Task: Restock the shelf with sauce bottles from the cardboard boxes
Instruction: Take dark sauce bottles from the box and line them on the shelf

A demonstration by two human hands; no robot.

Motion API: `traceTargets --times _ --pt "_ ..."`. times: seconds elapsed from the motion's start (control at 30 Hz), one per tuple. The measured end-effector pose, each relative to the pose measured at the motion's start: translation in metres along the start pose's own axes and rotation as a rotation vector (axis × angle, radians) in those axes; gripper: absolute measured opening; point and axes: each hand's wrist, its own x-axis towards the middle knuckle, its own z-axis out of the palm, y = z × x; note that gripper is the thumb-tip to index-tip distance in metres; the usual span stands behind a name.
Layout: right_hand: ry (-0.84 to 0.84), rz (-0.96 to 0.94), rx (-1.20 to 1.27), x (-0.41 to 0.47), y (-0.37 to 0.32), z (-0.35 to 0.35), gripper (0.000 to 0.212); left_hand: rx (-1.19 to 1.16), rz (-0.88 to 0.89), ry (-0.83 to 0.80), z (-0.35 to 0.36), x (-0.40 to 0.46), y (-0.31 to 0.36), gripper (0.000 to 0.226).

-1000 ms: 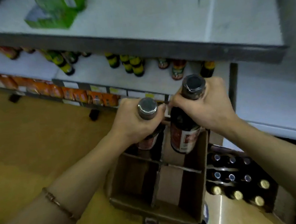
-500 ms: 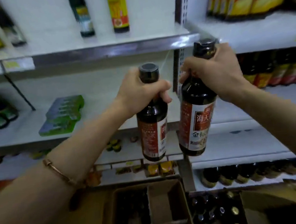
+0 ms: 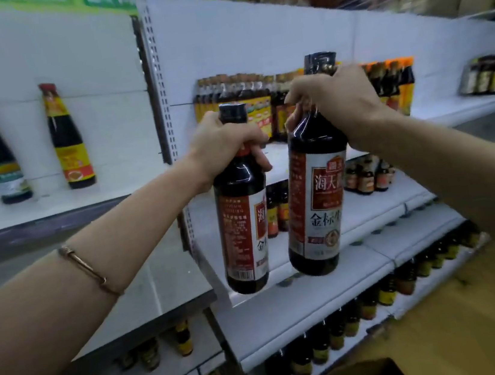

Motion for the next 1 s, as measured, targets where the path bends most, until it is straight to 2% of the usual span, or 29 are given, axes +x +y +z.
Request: traceTargets --times 0.2,0.37,0.47,0.63,0.8,0.9,1.0 --pt "0.142 0.038 -0.097 0.009 0.011 -0.087 0.017 -0.053 0.039 -0.151 0.088 0.051 0.028 0.024" --pt "0.201 0.063 -0.171 0.012 0.037 -0.171 0.028 -0.107 0.041 -0.259 0.175 0.092 0.031 0.024" --pt "0.241 0.074 -0.209 0.018 0.055 -0.223 0.022 -0.097 0.063 -0.302 0.231 0.113 0.034 0.025" --pt "0.268 0.079 -0.315 0.029 0.082 -0.300 0.049 -0.154 0.098 -0.338 0.315 0.154 0.039 0.016" --pt "0.298 0.091 -0.332 0.042 0.119 -0.370 0.024 -0.150 0.097 -0.370 0.387 0.190 0.031 0.022" --pt "0.338 0.083 -0.327 0.056 0.144 -0.405 0.027 -0.150 0.094 -0.405 0.426 0.213 0.024 0.030" --pt "0.359 0.073 -0.337 0.076 0.171 -0.438 0.031 -0.157 0.086 -0.436 0.461 0.246 0.013 0.027"
